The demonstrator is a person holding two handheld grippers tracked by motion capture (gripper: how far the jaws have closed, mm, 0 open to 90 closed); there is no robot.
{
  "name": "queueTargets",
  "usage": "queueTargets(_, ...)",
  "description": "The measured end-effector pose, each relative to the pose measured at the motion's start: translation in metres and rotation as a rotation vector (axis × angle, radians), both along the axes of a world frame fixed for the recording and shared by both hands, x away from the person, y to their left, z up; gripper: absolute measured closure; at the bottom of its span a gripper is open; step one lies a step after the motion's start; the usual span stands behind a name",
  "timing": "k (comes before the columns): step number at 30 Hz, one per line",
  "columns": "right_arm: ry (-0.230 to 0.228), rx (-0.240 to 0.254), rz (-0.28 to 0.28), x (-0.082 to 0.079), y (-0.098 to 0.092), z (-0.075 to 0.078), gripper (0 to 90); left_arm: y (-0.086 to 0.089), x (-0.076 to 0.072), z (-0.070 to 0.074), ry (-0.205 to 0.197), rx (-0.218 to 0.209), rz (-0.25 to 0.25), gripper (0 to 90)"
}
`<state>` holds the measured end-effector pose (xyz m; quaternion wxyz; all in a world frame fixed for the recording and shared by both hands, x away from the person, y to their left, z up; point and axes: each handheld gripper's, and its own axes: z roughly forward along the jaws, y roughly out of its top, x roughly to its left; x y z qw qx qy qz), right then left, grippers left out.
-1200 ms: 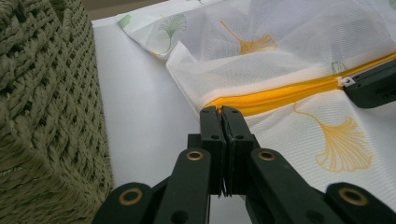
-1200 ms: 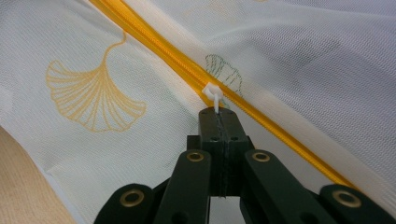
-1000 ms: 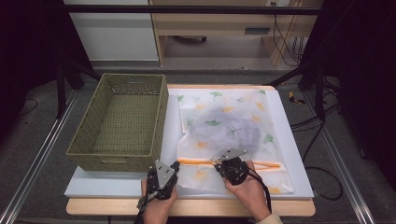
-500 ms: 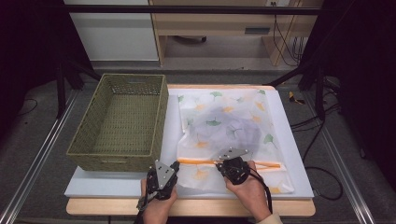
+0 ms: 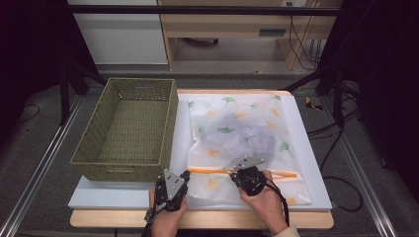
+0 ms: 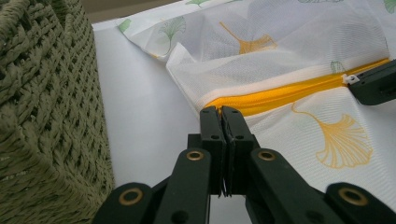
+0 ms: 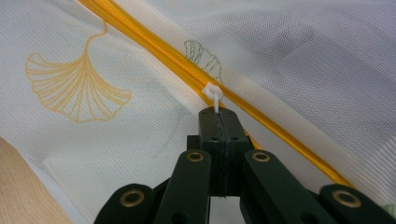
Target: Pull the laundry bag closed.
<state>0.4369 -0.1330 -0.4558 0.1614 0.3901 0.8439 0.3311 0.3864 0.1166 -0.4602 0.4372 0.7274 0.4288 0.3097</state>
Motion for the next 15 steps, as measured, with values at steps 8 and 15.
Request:
queueTargets(8,0.003,-0.005,-0.023,-0.001,-0.007,0.002,90.0,0.001,0.0,0.0,0.001,0.0,0.002,87.9)
queueTargets(15,0.01,-0.004,-0.041,-0.002,-0.014,0.002,90.0,0.001,0.0,0.0,0.0,0.002,0.003,87.9)
